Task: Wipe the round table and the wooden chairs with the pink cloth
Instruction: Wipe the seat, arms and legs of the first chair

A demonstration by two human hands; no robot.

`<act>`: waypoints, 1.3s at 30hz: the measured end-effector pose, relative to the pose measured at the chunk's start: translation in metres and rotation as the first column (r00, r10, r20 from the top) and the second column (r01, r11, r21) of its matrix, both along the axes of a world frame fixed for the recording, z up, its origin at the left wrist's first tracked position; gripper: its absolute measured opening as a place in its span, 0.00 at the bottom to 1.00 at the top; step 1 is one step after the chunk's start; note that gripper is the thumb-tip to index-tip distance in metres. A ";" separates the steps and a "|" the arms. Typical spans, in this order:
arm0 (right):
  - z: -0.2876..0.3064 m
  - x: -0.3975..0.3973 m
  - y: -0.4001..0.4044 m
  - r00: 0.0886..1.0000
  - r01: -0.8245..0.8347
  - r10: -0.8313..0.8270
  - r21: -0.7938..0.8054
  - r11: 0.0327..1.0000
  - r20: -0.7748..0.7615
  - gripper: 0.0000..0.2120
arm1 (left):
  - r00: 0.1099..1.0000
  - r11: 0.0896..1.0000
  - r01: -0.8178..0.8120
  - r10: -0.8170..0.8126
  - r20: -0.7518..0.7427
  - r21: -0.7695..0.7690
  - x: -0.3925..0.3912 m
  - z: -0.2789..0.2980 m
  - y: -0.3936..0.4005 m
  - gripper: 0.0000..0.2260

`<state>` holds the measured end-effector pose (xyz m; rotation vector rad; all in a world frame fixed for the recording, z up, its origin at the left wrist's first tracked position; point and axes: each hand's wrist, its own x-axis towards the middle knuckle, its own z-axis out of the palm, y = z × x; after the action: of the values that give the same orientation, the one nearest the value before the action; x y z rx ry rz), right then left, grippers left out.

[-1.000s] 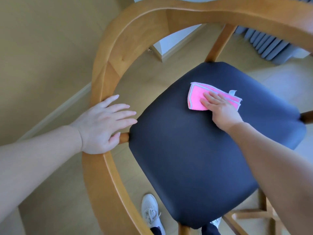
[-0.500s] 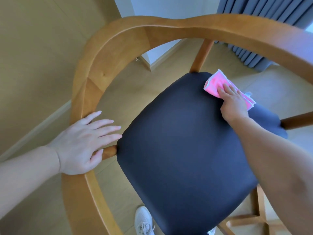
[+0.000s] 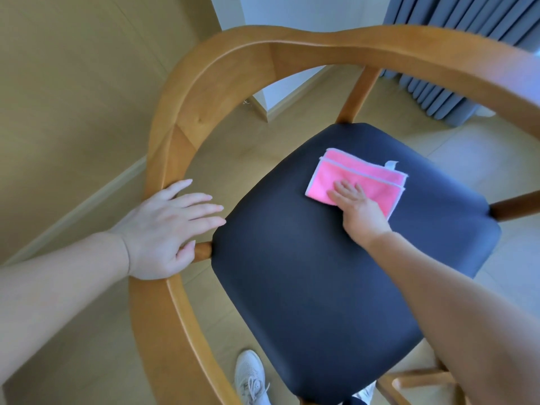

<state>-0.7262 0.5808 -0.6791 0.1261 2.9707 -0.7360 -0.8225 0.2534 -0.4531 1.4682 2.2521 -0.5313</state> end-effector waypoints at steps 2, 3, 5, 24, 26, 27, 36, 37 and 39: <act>0.000 0.013 -0.034 0.993 -0.116 0.117 -0.024 0.993 0.016 0.32 | 1.000 1.000 0.004 -0.003 -0.012 0.007 0.000 -0.001 0.000 0.24; 0.000 0.022 -0.053 0.985 -0.172 0.173 -0.035 0.984 0.025 0.32 | 1.000 1.000 -0.005 0.005 -0.022 0.005 0.000 -0.003 -0.002 0.24; 0.000 0.043 -0.092 0.961 -0.272 0.274 -0.070 0.960 0.027 0.32 | 0.999 0.999 -0.032 0.033 -0.019 0.037 0.002 -0.006 -0.005 0.25; 0.015 0.100 -0.169 0.692 -0.722 0.705 0.110 0.684 0.155 0.22 | 0.970 0.932 -0.241 0.222 0.097 0.271 0.115 -0.017 -0.017 0.22; 0.014 0.105 -0.168 0.664 -0.747 0.730 0.102 0.657 0.159 0.22 | 0.971 0.931 -0.239 0.222 0.092 0.277 0.115 -0.017 -0.017 0.23; 0.013 0.108 -0.166 0.648 -0.761 0.744 0.097 0.641 0.163 0.22 | 0.971 0.931 -0.237 0.220 0.091 0.278 0.115 -0.016 -0.017 0.23; 0.015 0.167 -0.126 0.423 -0.906 0.872 0.117 0.407 0.246 0.23 | 0.980 0.951 -0.195 0.182 0.077 0.238 0.115 -0.016 -0.015 0.22; 0.018 0.175 -0.121 0.424 -0.905 0.876 0.131 0.404 0.229 0.23 | 0.979 0.952 -0.202 0.189 0.076 0.230 0.115 -0.015 -0.015 0.22; 0.024 0.190 -0.111 0.435 -0.899 0.871 0.171 0.404 0.227 0.24 | 0.976 0.954 -0.213 0.200 0.081 0.212 0.118 -0.013 -0.012 0.23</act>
<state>-0.5364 0.4699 -0.6550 -1.2863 2.4063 -0.1326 -0.7049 0.2409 -0.4663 1.3038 2.4436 -0.1762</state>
